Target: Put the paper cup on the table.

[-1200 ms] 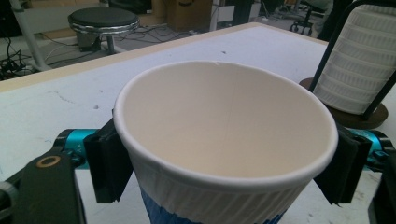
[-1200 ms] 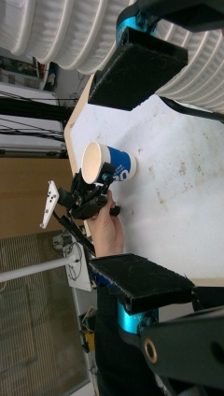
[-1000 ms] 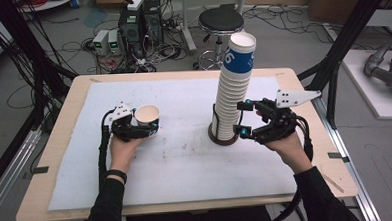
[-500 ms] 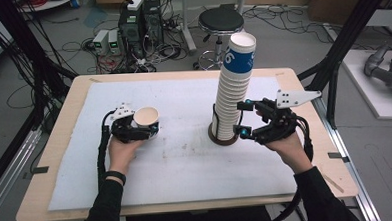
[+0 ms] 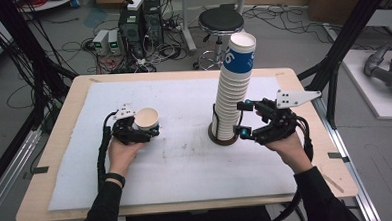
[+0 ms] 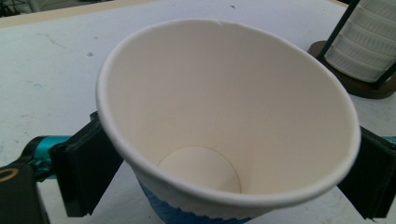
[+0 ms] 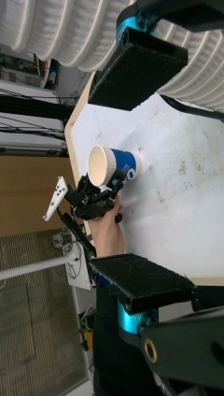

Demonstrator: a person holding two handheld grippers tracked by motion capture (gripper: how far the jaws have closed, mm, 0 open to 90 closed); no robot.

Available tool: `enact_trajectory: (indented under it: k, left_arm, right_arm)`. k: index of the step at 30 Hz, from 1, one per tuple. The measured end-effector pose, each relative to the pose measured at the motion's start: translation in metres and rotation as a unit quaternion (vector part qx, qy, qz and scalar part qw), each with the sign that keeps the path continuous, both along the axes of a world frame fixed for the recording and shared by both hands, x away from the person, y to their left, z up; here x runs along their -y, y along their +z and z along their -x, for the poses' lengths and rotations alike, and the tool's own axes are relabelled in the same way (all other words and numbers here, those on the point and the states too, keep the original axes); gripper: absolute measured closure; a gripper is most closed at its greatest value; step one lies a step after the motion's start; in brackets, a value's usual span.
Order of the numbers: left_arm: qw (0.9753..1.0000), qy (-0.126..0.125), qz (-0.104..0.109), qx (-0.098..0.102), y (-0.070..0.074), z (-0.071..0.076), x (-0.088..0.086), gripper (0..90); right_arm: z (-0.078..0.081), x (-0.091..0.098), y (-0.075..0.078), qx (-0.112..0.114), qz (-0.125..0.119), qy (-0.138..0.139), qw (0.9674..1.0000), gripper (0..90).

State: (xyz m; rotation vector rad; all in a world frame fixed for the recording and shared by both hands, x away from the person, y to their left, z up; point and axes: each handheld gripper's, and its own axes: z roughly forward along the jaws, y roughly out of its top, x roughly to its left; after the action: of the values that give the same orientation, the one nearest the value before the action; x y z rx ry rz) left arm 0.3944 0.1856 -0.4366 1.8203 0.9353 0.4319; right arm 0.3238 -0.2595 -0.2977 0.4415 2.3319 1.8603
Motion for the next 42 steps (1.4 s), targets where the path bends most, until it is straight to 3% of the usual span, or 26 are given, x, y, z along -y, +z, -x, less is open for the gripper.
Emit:
enact_trajectory:
  k: [5, 12, 21, 26, 32, 36, 39, 42]
  left_arm:
    - [0.9999, 0.015, 0.002, -0.006, 0.000, 0.004, -0.005, 4.2]
    - [0.9990, 0.032, -0.030, -0.010, 0.006, 0.012, -0.006, 4.2]
    - [0.9988, 0.028, -0.038, -0.013, 0.015, 0.028, -0.010, 4.2]
    - [0.9992, 0.016, -0.036, -0.008, 0.031, 0.043, -0.012, 4.2]
    - [0.9986, -0.015, -0.039, 0.031, 0.060, 0.060, -0.007, 4.2]
    - [0.9980, -0.037, -0.025, 0.045, 0.076, 0.068, 0.002, 4.2]
    - [0.9960, -0.057, -0.033, 0.062, 0.088, 0.071, 0.011, 4.2]
    - [0.9946, -0.076, -0.027, 0.066, 0.098, 0.071, 0.018, 4.3]
  right_arm:
    - [0.000, -0.001, 0.000, 0.001, 0.000, 0.002, 1.0000, 18.9]
    - [-0.001, -0.001, 0.000, 0.001, -0.001, 0.003, 1.0000, 19.0]
    - [-0.001, 0.000, 0.000, 0.002, -0.001, 0.002, 1.0000, 18.9]
    - [-0.002, 0.003, -0.001, -0.004, -0.001, 0.003, 1.0000, 18.9]
    - [-0.003, 0.006, -0.002, -0.006, 0.004, -0.005, 1.0000, 18.9]
    - [-0.003, 0.006, -0.002, -0.002, 0.011, -0.010, 0.9999, 18.9]
    - [-0.004, 0.007, -0.002, -0.002, 0.016, -0.012, 0.9998, 18.9]
    - [-0.004, 0.008, -0.002, -0.004, 0.019, -0.016, 0.9997, 18.9]
